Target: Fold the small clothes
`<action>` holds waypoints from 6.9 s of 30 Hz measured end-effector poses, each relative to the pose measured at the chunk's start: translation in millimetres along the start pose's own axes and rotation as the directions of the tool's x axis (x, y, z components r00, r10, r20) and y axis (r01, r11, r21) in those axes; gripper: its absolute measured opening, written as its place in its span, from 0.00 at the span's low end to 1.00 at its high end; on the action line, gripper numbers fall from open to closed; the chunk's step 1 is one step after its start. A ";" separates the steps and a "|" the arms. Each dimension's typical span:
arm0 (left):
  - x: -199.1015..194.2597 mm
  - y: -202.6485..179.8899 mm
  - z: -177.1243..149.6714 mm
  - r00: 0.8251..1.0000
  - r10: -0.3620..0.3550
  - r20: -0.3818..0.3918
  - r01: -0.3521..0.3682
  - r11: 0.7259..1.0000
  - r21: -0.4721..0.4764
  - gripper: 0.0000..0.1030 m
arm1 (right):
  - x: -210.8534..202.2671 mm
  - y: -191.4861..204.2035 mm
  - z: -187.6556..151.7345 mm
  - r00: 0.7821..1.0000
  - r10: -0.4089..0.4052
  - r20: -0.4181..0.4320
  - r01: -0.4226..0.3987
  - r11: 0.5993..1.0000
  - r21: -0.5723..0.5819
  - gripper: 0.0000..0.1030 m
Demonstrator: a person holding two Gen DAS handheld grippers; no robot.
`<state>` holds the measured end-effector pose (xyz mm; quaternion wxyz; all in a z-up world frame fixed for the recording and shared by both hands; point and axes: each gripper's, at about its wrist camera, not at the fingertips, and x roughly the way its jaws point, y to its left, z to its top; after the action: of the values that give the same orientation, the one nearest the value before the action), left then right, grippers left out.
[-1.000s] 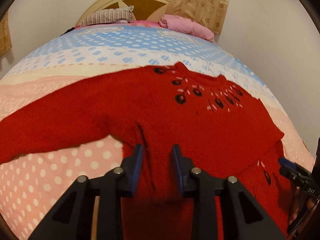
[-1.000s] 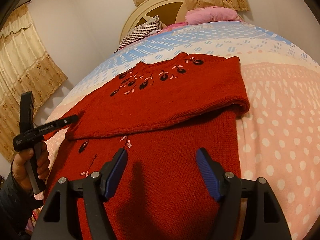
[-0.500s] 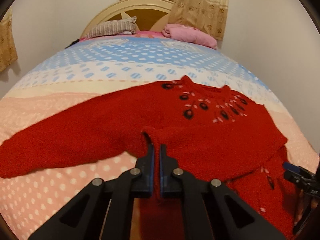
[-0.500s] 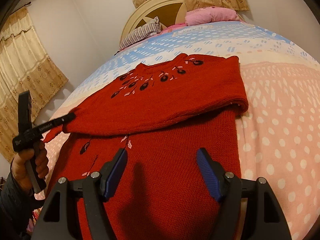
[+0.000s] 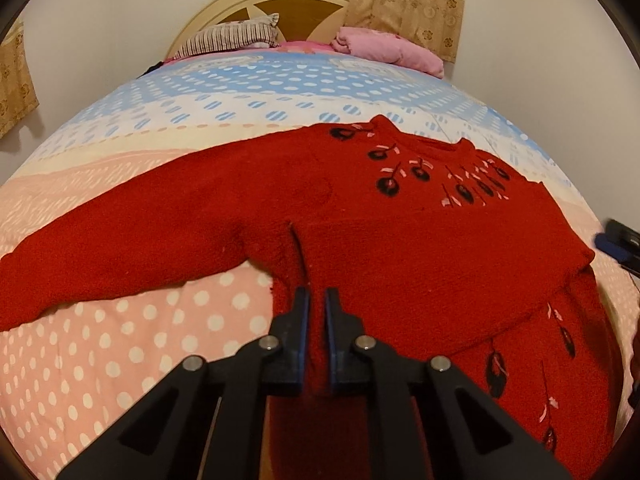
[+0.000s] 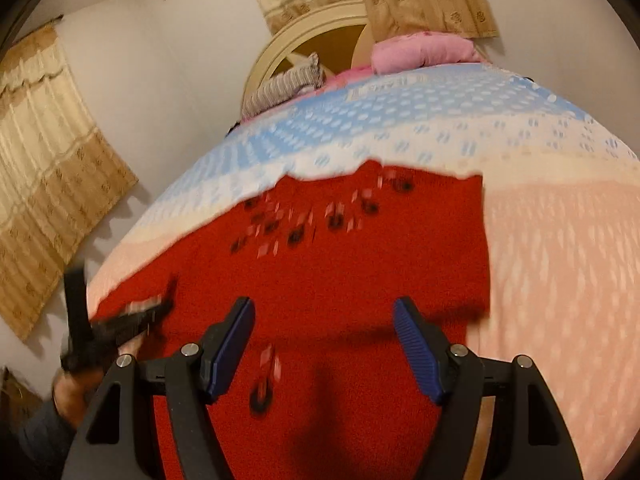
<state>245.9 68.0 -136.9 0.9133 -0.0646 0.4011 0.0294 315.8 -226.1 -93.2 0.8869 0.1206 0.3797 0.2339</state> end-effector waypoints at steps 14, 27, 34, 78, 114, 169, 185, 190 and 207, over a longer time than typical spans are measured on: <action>-3.9 16.6 -3.0 1.000 0.016 0.002 -0.016 0.996 -0.087 0.66 | 37.6 20.8 -3.3 0.980 -0.142 -0.141 0.135 0.989 -0.057 0.73; -38.0 72.8 -18.9 0.994 0.108 0.027 -0.103 0.987 -0.125 0.70 | 88.4 66.2 -33.2 0.981 -0.134 -0.138 0.106 0.975 -0.195 0.80; -56.5 124.1 -22.5 0.979 0.203 0.030 -0.193 0.960 -0.205 0.70 | 89.1 68.8 -34.8 0.982 -0.133 -0.130 0.104 0.972 -0.211 0.84; -76.9 316.1 -65.8 0.971 0.163 0.177 0.043 0.606 -0.794 0.52 | 79.8 63.1 -35.8 0.991 -0.090 -0.099 0.073 0.983 -0.166 0.84; -103.5 266.5 8.8 0.947 0.063 0.314 0.150 0.779 -0.609 0.07 | 79.5 62.8 -35.8 0.993 -0.081 -0.091 0.067 0.987 -0.148 0.84; -124.5 -70.9 147.7 0.837 -0.423 0.347 0.478 0.874 -0.088 0.07 | -8.4 20.5 -69.5 0.998 0.016 0.062 -0.017 1.000 0.003 0.85; -98.2 -139.0 81.2 0.903 -0.392 0.176 0.367 0.917 0.158 0.72 | -10.1 5.6 -76.4 0.991 0.111 0.068 -0.117 0.990 0.077 0.85; -95.2 -88.8 56.7 0.954 -0.217 0.206 0.182 0.967 0.176 0.85 | -12.1 2.5 -77.0 0.989 0.128 0.081 -0.135 0.987 0.091 0.85; -3.3 30.2 1.3 1.000 0.005 0.021 -0.004 0.998 -0.057 0.85 | -3.4 7.5 -75.4 0.998 0.060 0.032 -0.062 0.995 0.076 0.85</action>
<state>241.4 98.1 -136.5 0.9151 -0.0894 0.3907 0.0435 256.3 -218.7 -139.6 0.8796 0.1696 0.3711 0.2445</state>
